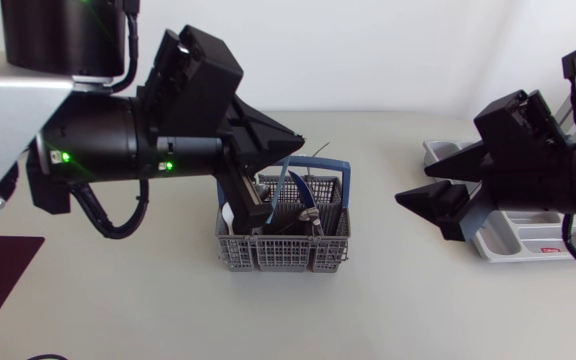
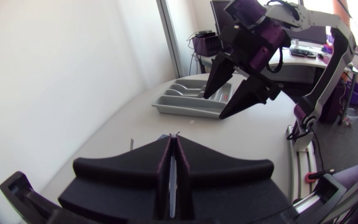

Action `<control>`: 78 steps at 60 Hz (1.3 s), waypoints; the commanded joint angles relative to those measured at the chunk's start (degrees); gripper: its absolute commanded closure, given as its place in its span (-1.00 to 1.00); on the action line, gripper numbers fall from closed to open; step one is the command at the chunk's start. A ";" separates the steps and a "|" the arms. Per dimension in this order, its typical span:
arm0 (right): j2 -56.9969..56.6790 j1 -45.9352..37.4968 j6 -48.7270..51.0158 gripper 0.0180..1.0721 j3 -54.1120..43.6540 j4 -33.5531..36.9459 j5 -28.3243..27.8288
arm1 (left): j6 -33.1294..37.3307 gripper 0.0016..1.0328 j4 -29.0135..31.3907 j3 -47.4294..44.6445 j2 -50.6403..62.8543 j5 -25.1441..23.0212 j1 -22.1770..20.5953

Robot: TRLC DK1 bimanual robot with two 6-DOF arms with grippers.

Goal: Sort the cutlery from the basket into the organizer compartments.

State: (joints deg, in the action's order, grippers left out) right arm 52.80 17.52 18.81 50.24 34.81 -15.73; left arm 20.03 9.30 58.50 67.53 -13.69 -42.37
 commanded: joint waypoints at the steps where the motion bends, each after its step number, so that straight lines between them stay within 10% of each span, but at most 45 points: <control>1: 0.03 2.78 -3.08 -0.65 1.35 -0.44 -0.97 | -4.74 0.94 0.98 3.55 -0.47 -1.78 0.80; 37: 8.55 12.54 -8.00 -0.26 1.71 -13.45 -13.37 | -23.64 0.94 2.21 11.81 7.00 -25.51 9.76; 78: 14.53 17.64 -11.34 0.82 2.14 -18.55 -12.84 | -25.92 0.93 0.02 11.20 8.41 -28.05 10.55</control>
State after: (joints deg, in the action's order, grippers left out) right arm 66.17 34.74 8.95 51.22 16.49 -28.51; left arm -4.51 10.39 68.34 75.18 -40.51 -31.62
